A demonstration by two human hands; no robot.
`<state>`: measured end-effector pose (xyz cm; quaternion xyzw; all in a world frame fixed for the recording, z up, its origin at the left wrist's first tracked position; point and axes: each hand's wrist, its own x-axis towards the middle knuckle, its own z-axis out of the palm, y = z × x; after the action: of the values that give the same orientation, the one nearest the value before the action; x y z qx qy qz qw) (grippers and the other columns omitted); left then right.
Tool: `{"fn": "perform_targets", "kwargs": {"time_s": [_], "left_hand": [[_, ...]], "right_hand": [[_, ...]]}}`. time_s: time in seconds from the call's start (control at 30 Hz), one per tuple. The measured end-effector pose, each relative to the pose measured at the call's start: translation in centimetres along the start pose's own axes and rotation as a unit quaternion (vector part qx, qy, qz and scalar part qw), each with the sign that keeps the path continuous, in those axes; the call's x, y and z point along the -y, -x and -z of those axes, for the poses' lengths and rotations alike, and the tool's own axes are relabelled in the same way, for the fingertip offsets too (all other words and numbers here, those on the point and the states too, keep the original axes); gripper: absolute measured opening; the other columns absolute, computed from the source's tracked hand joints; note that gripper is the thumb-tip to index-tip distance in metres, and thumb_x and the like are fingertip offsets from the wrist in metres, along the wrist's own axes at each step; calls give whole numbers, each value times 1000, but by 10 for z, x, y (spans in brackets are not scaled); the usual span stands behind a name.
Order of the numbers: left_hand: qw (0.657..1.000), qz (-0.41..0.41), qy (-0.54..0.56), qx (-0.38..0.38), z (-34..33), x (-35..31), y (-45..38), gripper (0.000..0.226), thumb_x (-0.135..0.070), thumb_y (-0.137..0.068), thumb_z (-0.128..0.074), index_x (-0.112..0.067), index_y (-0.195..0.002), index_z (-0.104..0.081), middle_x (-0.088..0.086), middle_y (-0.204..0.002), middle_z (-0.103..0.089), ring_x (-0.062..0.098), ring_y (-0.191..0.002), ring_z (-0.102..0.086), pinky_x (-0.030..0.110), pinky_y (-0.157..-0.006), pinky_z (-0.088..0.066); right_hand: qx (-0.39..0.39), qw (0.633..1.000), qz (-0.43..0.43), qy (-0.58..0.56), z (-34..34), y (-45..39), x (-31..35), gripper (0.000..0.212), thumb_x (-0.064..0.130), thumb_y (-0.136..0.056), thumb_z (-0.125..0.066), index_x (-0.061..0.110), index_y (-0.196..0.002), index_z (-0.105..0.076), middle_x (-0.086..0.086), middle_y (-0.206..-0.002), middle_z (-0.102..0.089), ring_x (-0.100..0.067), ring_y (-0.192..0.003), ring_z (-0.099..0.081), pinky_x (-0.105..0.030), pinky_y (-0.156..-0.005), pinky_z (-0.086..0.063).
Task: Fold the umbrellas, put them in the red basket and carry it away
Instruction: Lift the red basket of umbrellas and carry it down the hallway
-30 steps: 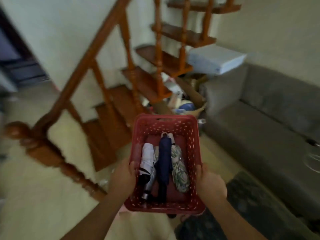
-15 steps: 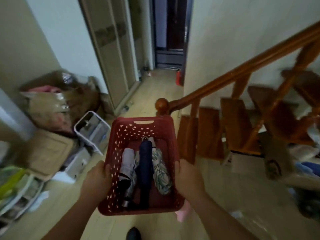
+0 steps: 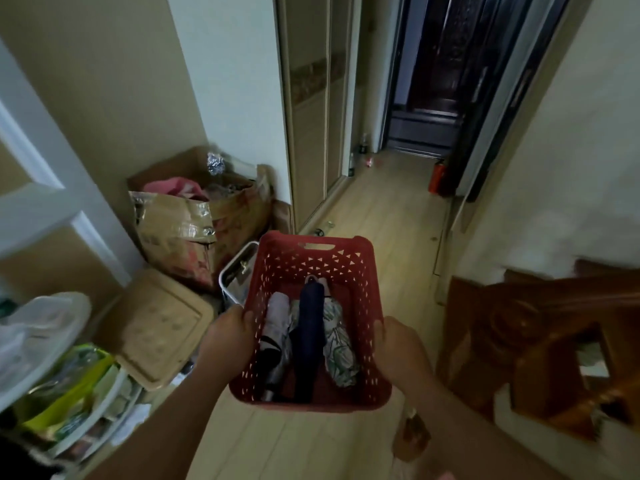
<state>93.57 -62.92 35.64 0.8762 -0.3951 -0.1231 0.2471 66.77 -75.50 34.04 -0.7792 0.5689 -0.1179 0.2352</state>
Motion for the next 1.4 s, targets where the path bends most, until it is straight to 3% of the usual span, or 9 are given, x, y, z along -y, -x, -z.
{"fn": "perform_targets", "kwargs": {"time_s": [0.13, 0.23, 0.43, 0.7, 0.9, 1.03, 1.17, 1.23, 1.4], "left_hand": [[999, -8, 34, 5, 2, -24, -96, 21, -26, -109, -44, -15, -104, -60, 11, -89, -64, 34, -82, -62, 38, -73, -43], [999, 17, 43, 19, -12, -41, -178, 24, -30, -110, -42, -17, -95, -56, 5, -87, -62, 28, -82, -62, 39, -76, -48], [998, 23, 36, 36, -55, -100, -352, 28, -34, -111, -40, -18, -116, -62, 4, -106, -72, 25, -95, -68, 35, -83, -48], [997, 35, 18, 66, -84, -209, -571, 29, -37, -111, -39, -21, -93, -56, -2, -91, -65, 16, -81, -64, 39, -79, -54], [995, -51, 20, 87, -118, -295, -739, 34, -40, -112, -36, -23, -90, -56, 1, -93, -67, 16, -81, -64, 38, -82, -54], [991, -85, 12, 102, -156, -346, -860, 44, -47, -111, -34, -15, -114, -64, 13, -114, -71, 35, -105, -68, 40, -91, -49], [988, -92, 43, 115, -186, -405, -966, 34, -34, -112, -40, -10, -108, -65, 13, -104, -71, 27, -84, -59, 35, -79, -42], [987, -98, 56, 112, -202, -438, -1013, 23, -26, -111, -44, -14, -100, -59, 11, -98, -67, 20, -75, -53, 33, -75, -37], [988, -105, 45, 103, -271, -510, -1127, 23, -28, -110, -46, -15, -97, -60, 6, -90, -64, 26, -81, -57, 35, -73, -41]], "right_hand": [[-9, 1000, 10, 16, 11, -108, 30, 43, 43, -112, -26, 21, -98, -60, 6, -82, -60, -9, -73, -58, -31, -66, -46], [-12, 1000, 11, 20, 13, -198, 41, 41, 43, -111, -27, 24, -94, -58, 8, -81, -60, -6, -71, -58, -28, -63, -45], [6, 1000, 13, 17, 12, -386, 37, 41, 44, -111, -25, 27, -96, -60, 11, -84, -62, -2, -73, -59, -23, -66, -48], [1, 1000, -9, 2, 64, -612, 47, 44, 45, -110, -24, 26, -90, -58, 11, -81, -62, -4, -70, -60, -26, -65, -49], [-35, 998, -50, 20, 80, -792, 39, 40, 45, -106, -33, 24, -96, -65, 6, -85, -67, -13, -76, -65, -32, -70, -55], [-65, 994, -84, 23, 92, -900, 33, 37, 41, -105, -37, 24, -95, -68, 2, -85, -69, -17, -77, -65, -36, -74, -57], [-89, 986, -141, -26, 122, -993, 23, 43, 48, -106, -32, 25, -98, -67, 1, -82, -69, -21, -76, -68, -43, -75, -61], [-96, 985, -141, -30, 136, -1037, 13, 42, 44, -108, -34, 22, -99, -69, -2, -87, -71, -23, -79, -67, -39, -76, -58], [-101, 986, -131, -11, 157, -1171, -41, 42, 39, -109, -36, 14, -102, -69, -16, -100, -74, -38, -92, -67, -39, -74, -49]]}}
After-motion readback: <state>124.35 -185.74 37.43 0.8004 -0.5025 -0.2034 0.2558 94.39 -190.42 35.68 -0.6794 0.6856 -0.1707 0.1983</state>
